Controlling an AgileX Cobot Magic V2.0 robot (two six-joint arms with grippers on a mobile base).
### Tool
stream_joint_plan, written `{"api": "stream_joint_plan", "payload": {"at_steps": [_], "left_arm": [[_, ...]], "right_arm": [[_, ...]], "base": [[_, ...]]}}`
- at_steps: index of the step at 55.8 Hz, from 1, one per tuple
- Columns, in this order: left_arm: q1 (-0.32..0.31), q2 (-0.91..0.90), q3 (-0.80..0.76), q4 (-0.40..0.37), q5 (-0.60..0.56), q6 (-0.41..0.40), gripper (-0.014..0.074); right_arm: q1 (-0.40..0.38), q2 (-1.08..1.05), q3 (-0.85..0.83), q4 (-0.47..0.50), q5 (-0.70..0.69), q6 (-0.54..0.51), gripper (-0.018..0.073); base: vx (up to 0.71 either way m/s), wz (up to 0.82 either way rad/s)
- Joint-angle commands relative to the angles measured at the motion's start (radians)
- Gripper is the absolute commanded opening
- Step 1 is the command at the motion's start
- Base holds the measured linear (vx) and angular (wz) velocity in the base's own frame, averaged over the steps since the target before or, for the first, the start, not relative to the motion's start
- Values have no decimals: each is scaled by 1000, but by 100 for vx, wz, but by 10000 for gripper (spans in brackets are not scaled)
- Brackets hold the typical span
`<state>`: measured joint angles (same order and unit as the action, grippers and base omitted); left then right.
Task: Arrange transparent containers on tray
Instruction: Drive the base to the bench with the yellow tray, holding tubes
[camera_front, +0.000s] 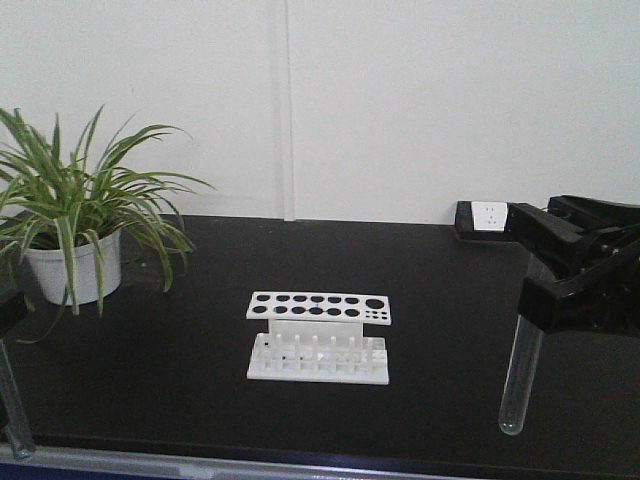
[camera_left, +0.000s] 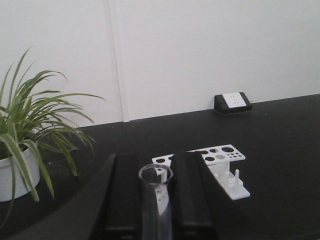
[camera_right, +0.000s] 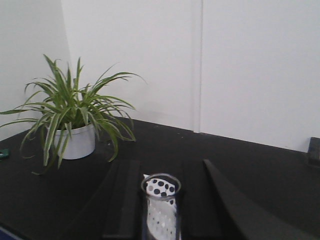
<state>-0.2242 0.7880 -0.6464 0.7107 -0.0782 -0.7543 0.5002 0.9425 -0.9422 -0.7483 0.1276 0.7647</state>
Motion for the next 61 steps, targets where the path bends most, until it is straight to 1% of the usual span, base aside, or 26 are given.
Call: {"api": "stream_joint_plan", "payload": {"at_steps": [1,21,61], "left_arm": [[-8,-5,-33,-13,-64,-9,-6],[-8,-5,-33,-13,-64,-9,-6],[-8,-6,-33,-13,-64,-9,-6]], "right_arm": [[-1,-15,-31,-16,-63,-2,-13],[-1,-15,-31,-16,-63,-2,-13],[-1,-15,-31,-16,-63,-2,-13]], "base": [[-35,26],[-36,36],[-34,48]]}}
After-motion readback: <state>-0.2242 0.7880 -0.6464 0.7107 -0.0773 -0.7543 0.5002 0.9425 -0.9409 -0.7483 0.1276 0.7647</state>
